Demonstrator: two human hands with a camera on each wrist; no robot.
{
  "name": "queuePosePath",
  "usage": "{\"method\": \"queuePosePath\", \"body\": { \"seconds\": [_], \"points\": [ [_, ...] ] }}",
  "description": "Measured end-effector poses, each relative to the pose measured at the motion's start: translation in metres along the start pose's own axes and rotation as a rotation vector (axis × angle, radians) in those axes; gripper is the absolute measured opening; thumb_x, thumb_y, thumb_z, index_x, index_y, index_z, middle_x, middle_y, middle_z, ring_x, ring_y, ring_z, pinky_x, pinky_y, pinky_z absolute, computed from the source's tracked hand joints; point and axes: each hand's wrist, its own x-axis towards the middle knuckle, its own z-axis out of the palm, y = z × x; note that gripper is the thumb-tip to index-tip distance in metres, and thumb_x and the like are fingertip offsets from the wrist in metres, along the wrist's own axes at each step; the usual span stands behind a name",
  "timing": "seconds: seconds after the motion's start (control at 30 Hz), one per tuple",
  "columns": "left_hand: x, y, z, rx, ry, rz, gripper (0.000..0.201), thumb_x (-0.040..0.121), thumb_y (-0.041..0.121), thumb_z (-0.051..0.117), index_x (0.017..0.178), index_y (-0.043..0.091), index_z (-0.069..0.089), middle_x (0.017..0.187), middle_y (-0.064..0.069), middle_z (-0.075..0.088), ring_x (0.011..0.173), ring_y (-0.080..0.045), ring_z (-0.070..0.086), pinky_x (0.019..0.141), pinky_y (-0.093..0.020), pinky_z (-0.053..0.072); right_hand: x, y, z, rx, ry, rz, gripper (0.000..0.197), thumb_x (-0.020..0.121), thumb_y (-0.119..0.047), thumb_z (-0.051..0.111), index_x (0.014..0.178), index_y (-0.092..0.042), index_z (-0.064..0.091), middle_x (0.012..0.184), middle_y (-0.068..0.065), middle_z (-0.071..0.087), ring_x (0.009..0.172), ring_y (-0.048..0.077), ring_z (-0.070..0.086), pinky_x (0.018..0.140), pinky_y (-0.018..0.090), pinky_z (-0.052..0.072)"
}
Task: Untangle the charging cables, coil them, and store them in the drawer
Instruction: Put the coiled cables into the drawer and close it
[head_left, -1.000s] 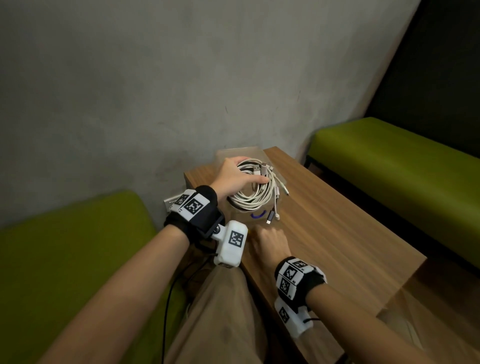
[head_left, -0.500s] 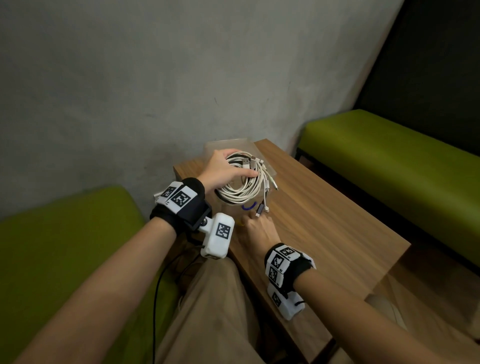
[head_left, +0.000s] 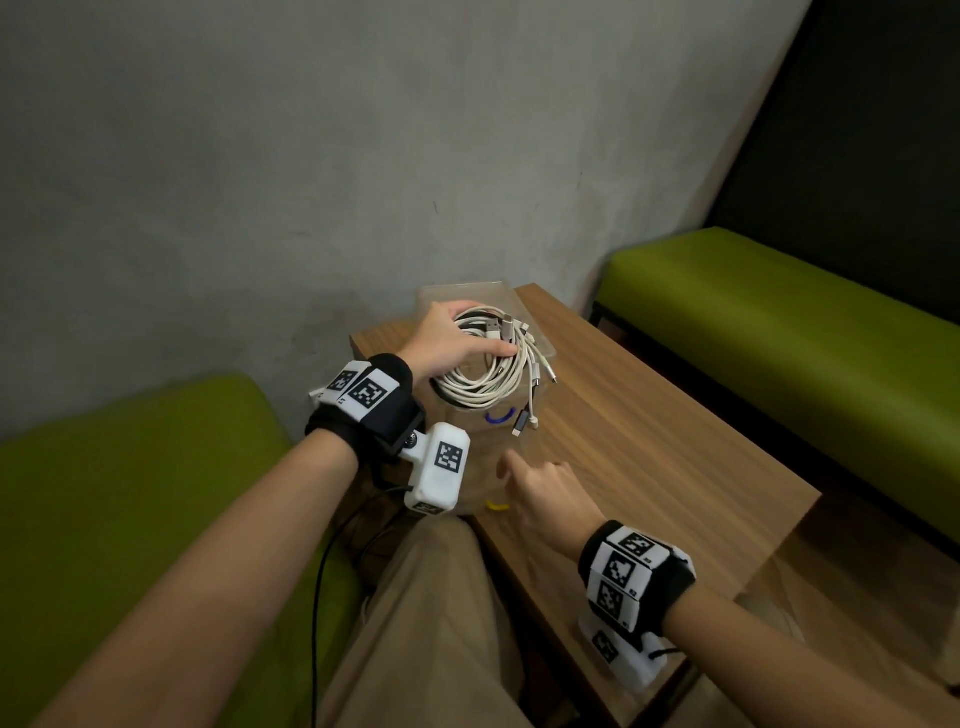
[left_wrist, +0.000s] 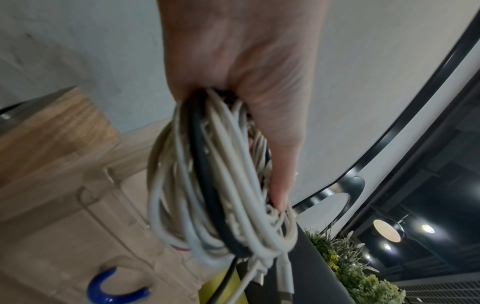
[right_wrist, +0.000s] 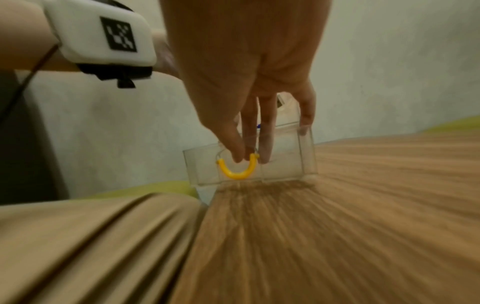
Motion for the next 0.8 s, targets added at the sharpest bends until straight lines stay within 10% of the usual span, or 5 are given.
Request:
{"method": "queuePosePath", "body": {
  "seconds": [0.27, 0.47, 0.63, 0.73, 0.8],
  "points": [
    [0.000, 0.001, -0.003, -0.003, -0.046, 0.001, 0.038, 0.063, 0.012, 0.082, 0.098, 0.013, 0.066, 0.087, 0.007, 0.068, 0.080, -0.004, 0.062, 0.077, -0.018, 0.048, -0.025, 0.002, -0.008, -0.117, -0.102, -0.012, 0.020, 0.083, -0.005, 0.044, 0.092, -0.011, 0.060, 0.096, 0.005, 0.062, 0.088, 0.029, 0.059, 0.075, 0.032, 0.029],
    [-0.001, 0.002, -0.001, -0.011, -0.035, 0.039, 0.036, 0.062, 0.008, 0.082, 0.094, 0.012, 0.066, 0.084, 0.007, 0.067, 0.070, 0.004, 0.062, 0.070, -0.009, 0.048, -0.018, 0.001, -0.030, -0.121, -0.155, 0.001, 0.022, 0.079, -0.033, 0.059, 0.098, -0.023, 0.063, 0.091, -0.002, 0.066, 0.093, 0.021, 0.061, 0.102, 0.046, 0.028],
    [-0.014, -0.003, -0.007, -0.048, 0.032, 0.085, 0.036, 0.060, 0.009, 0.084, 0.093, 0.013, 0.067, 0.084, 0.006, 0.068, 0.072, 0.003, 0.063, 0.071, -0.012, 0.048, -0.015, 0.028, -0.081, 0.248, 0.108, 0.079, 0.031, 0.082, -0.044, 0.044, 0.085, -0.018, 0.062, 0.083, -0.002, 0.065, 0.078, 0.017, 0.062, 0.064, 0.021, 0.046],
    [-0.026, 0.001, -0.005, -0.068, -0.033, 0.093, 0.032, 0.061, 0.008, 0.083, 0.088, 0.018, 0.067, 0.080, 0.009, 0.070, 0.074, -0.001, 0.065, 0.071, -0.014, 0.051, -0.003, 0.046, -0.080, 0.434, 0.431, 0.155, 0.053, 0.085, -0.061, 0.027, 0.106, -0.018, 0.051, 0.108, 0.001, 0.060, 0.096, 0.016, 0.055, 0.083, 0.033, 0.045],
    [-0.032, 0.006, 0.000, -0.108, -0.069, 0.099, 0.032, 0.062, 0.007, 0.082, 0.089, 0.016, 0.068, 0.079, 0.010, 0.070, 0.074, -0.001, 0.065, 0.069, -0.015, 0.051, 0.009, 0.046, -0.075, 0.690, 0.384, 0.135, 0.063, 0.084, -0.067, 0.024, 0.130, -0.027, 0.037, 0.134, -0.003, 0.046, 0.121, 0.010, 0.043, 0.100, 0.033, 0.034]
  ]
}}
